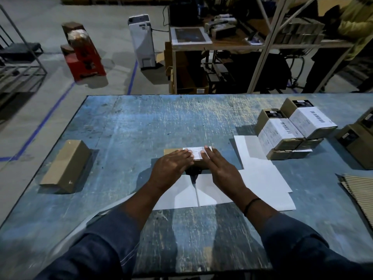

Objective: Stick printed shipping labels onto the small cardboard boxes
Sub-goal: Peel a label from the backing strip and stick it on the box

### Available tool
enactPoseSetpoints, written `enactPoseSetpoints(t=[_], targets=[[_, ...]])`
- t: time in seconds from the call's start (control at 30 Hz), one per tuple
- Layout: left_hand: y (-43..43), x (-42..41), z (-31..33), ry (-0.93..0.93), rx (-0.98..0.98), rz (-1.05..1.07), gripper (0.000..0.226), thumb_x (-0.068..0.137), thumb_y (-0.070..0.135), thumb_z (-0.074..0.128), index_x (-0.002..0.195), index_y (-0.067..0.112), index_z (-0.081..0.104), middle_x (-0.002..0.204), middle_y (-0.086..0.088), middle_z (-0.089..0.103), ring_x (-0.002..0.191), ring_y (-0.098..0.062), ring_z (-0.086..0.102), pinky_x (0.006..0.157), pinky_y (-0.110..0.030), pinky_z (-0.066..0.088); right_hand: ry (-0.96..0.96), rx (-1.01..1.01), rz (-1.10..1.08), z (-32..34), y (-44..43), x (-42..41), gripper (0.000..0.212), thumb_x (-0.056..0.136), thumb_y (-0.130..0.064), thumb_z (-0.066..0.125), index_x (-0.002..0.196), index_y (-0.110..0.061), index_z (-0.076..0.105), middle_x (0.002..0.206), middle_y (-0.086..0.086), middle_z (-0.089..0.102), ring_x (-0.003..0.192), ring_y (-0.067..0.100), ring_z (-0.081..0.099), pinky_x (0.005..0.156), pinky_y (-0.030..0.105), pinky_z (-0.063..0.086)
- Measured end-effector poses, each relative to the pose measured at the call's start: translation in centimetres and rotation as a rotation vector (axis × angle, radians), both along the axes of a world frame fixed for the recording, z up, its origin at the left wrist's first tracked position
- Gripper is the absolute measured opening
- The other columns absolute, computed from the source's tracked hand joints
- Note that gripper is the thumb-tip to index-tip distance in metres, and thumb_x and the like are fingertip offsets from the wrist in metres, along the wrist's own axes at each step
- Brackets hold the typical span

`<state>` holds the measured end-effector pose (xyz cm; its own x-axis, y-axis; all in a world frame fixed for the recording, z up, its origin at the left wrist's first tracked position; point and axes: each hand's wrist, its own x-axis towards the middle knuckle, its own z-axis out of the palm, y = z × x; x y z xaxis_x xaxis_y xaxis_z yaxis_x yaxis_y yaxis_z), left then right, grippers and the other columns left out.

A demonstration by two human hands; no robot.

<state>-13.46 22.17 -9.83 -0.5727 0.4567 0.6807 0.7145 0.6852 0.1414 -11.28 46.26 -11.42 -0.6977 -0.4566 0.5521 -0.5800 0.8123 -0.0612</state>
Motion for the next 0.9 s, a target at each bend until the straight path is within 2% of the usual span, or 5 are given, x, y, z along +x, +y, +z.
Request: enactPoseSetpoints(t=[0.2,0.37,0.6,0.77,0.9], targets=[[-0.4,0.2,-0.1,0.002,0.048,0.09,0.02,0.087,0.035,0.079,0.093,0.017,0.081,0.104,0.0,0.079,0.094,-0.016,0.076,0.08,-0.029,0.06,0.089,-0.027,-0.019,0.0,1.0,-0.3,0.051,0.077,0.007,0.079,0.126,-0.001,0.069,0.135,0.018,0.064,0.118,0.031,0.068,0.082,0.04,0.062],[-0.4,0.0,1.2,-0.154,0.113,0.125,0.029,0.078,0.042,0.084,0.089,0.016,0.075,0.094,0.002,0.076,0.08,-0.021,0.071,0.064,-0.032,0.057,-0.059,-0.291,-0.06,0.4,0.2,-0.3,0.039,0.083,-0.003,0.081,0.12,-0.004,0.073,0.129,0.012,0.069,0.113,0.026,0.07,0.094,0.04,0.058],[-0.1,-0.9,1.0,-0.305,0.045,0.153,0.052,0.077,0.029,0.088,0.121,0.007,0.073,0.126,-0.008,0.071,0.109,-0.033,0.06,0.092,-0.039,0.054,-0.325,-0.315,-0.117,2.6,-0.3,-1.8,0.042,0.095,-0.011,0.065,0.136,-0.003,0.06,0.137,0.019,0.061,0.124,0.035,0.06,0.108,0.038,0.044],[-0.2,-0.9,1.1,-0.324,0.05,0.15,0.05,0.077,0.03,0.086,0.121,0.007,0.074,0.126,-0.006,0.072,0.104,-0.032,0.059,0.089,-0.035,0.054,-0.047,-0.158,-0.127,0.6,-0.1,-0.9,0.041,0.084,0.003,0.072,0.125,-0.001,0.068,0.126,0.025,0.067,0.106,0.042,0.069,0.083,0.046,0.061],[0.2,-0.3,1.9,-0.353,0.071,0.169,0.052,0.074,0.03,0.089,0.118,0.007,0.075,0.123,-0.006,0.073,0.103,-0.031,0.06,0.087,-0.026,0.047,0.135,-0.1,-0.072,0.4,-0.6,-0.5,0.033,0.088,0.006,0.067,0.12,-0.003,0.072,0.135,0.024,0.062,0.121,0.041,0.063,0.096,0.045,0.053]])
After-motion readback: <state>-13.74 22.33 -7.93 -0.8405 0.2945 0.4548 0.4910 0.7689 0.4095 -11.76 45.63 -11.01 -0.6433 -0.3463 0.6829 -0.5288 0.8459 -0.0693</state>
